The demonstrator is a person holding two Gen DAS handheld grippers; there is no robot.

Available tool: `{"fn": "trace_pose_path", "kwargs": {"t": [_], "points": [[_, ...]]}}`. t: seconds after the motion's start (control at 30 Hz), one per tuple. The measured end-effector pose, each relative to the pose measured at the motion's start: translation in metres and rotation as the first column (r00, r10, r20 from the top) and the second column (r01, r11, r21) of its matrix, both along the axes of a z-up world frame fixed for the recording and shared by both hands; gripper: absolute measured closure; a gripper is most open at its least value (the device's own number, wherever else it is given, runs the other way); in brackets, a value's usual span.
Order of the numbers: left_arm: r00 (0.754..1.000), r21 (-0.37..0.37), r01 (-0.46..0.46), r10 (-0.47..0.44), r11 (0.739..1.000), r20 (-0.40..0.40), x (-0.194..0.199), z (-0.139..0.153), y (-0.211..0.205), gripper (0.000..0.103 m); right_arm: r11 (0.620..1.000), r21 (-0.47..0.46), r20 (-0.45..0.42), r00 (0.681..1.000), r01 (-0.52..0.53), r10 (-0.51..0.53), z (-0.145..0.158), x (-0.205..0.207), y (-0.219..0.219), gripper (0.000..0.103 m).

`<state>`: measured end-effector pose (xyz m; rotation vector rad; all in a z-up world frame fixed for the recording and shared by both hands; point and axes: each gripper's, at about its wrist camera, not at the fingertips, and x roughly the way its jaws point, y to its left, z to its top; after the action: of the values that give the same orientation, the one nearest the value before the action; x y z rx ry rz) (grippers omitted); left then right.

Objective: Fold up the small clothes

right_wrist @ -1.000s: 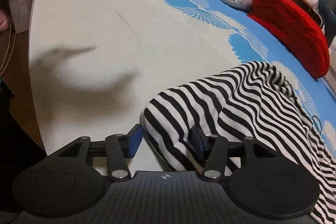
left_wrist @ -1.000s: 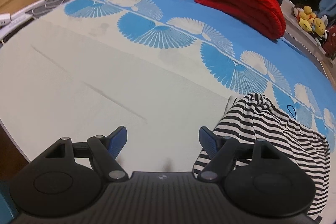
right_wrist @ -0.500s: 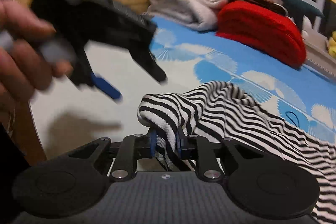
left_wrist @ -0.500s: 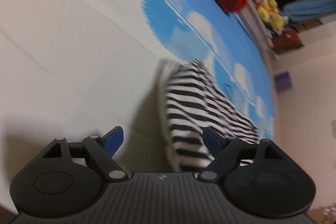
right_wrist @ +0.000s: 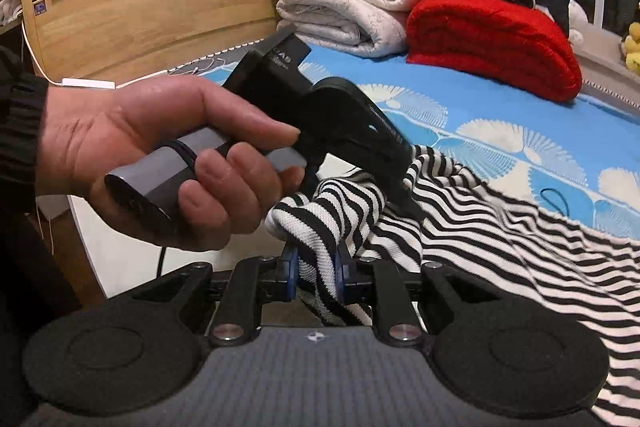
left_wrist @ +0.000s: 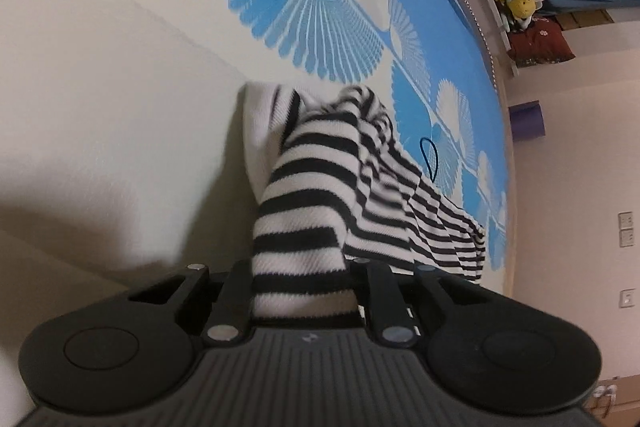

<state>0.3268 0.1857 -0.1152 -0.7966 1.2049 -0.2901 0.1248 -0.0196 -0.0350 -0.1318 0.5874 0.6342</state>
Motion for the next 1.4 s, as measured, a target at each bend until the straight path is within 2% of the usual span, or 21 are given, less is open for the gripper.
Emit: {"fn": "trace_pose_path", "kwargs": {"t": [0.13, 0.23, 0.33, 0.43, 0.6, 0.73, 0.83, 0.87, 0.9, 0.97, 1.03, 1.07, 1.1, 1.13, 1.17, 1.23, 1.27, 1.3, 1.33, 1.37, 1.4], "points": [[0.991, 0.018, -0.032, 0.030, 0.999, 0.127, -0.020, 0.048, 0.026, 0.091, 0.998, 0.049, 0.000, 0.999, -0.032, 0.032, 0.010, 0.002, 0.016, 0.087], [0.980, 0.098, -0.052, 0.032, 0.994, 0.196, -0.041, 0.073, 0.040, 0.091, 0.981, 0.189, -0.016, 0.999, -0.043, 0.047, 0.029, 0.000, 0.019, 0.088], [0.988, 0.125, -0.094, 0.077, 0.988, 0.133, -0.050, 0.067, 0.051, 0.091, 0.948, 0.319, -0.087, 0.995, -0.009, 0.039, 0.034, 0.002, 0.015, 0.088], [0.989, 0.144, -0.103, 0.086, 0.984, 0.118, -0.048, 0.070, 0.044, 0.091, 0.941, 0.335, -0.154, 0.988, 0.050, 0.002, 0.029, 0.002, 0.009, 0.089], [0.980, 0.108, -0.081, 0.059, 0.991, 0.192, -0.043, 0.097, 0.004, 0.091, 0.922, 0.354, -0.182, 0.979, 0.155, -0.095, 0.045, 0.003, -0.034, 0.090], [0.964, 0.078, -0.035, 0.013, 0.996, 0.267, -0.039, 0.118, -0.058, 0.091, 0.913, 0.333, -0.164, 0.968, 0.236, -0.190, 0.063, 0.002, -0.087, 0.091], [0.937, 0.077, 0.032, -0.057, 0.997, 0.344, -0.040, 0.134, -0.118, 0.090, 0.903, 0.302, -0.140, 0.951, 0.306, -0.276, 0.076, -0.006, -0.134, 0.091], [0.918, 0.077, 0.066, -0.090, 0.995, 0.385, -0.042, 0.142, -0.142, 0.079, 0.898, 0.294, -0.135, 0.944, 0.328, -0.301, 0.079, -0.007, -0.147, 0.091], [0.898, 0.083, 0.093, -0.119, 0.992, 0.423, -0.046, 0.150, -0.160, 0.073, 0.887, 0.288, -0.130, 0.933, 0.360, -0.337, 0.081, -0.011, -0.165, 0.092], [0.844, 0.101, 0.141, -0.173, 0.985, 0.507, -0.058, 0.163, -0.191, 0.053, 0.852, 0.296, -0.138, 0.902, 0.432, -0.409, 0.083, -0.018, -0.200, 0.092], [0.799, 0.112, 0.157, -0.193, 0.981, 0.570, -0.071, 0.173, -0.204, 0.051, 0.804, 0.300, -0.176, 0.858, 0.514, -0.483, 0.082, -0.025, -0.239, 0.092], [0.784, 0.132, 0.158, -0.205, 0.979, 0.586, -0.074, 0.176, -0.206, 0.051, 0.773, 0.294, -0.200, 0.827, 0.562, -0.525, 0.079, -0.027, -0.259, 0.093], [0.781, 0.150, 0.155, -0.214, 0.977, 0.587, -0.076, 0.176, -0.206, 0.051, 0.737, 0.280, -0.240, 0.788, 0.616, -0.567, 0.072, -0.029, -0.280, 0.093], [0.786, 0.180, 0.148, -0.226, 0.973, 0.575, -0.076, 0.175, -0.205, 0.051, 0.701, 0.252, -0.286, 0.744, 0.667, -0.605, 0.061, -0.030, -0.297, 0.093], [0.794, 0.207, 0.140, -0.235, 0.968, 0.561, -0.075, 0.173, -0.203, 0.052, 0.663, 0.192, -0.346, 0.683, 0.723, -0.643, 0.048, -0.028, -0.315, 0.092], [0.807, 0.281, 0.114, -0.254, 0.953, 0.534, -0.075, 0.169, -0.200, 0.053, 0.605, 0.025, -0.497, 0.535, 0.796, -0.683, 0.012, -0.022, -0.345, 0.089], [0.810, 0.319, 0.105, -0.267, 0.942, 0.522, -0.077, 0.168, -0.200, 0.053, 0.575, -0.025, -0.549, 0.470, 0.818, -0.691, -0.002, -0.024, -0.358, 0.088], [0.811, 0.350, 0.108, -0.286, 0.931, 0.510, -0.081, 0.168, -0.199, 0.053, 0.538, -0.038, -0.572, 0.423, 0.842, -0.703, -0.008, -0.028, -0.370, 0.088], [0.811, 0.381, 0.126, -0.316, 0.916, 0.492, -0.085, 0.167, -0.192, 0.053, 0.520, -0.003, -0.561, 0.429, 0.854, -0.708, -0.003, -0.032, -0.379, 0.087], [0.810, 0.412, 0.153, -0.352, 0.898, 0.468, -0.090, 0.165, -0.193, 0.053, 0.514, 0.038, -0.534, 0.452, 0.857, -0.714, 0.006, -0.034, -0.385, 0.085], [0.811, 0.435, 0.177, -0.381, 0.883, 0.444, -0.094, 0.162, -0.194, 0.053, 0.517, 0.072, -0.498, 0.480, 0.853, -0.722, 0.016, -0.035, -0.390, 0.075]]}}
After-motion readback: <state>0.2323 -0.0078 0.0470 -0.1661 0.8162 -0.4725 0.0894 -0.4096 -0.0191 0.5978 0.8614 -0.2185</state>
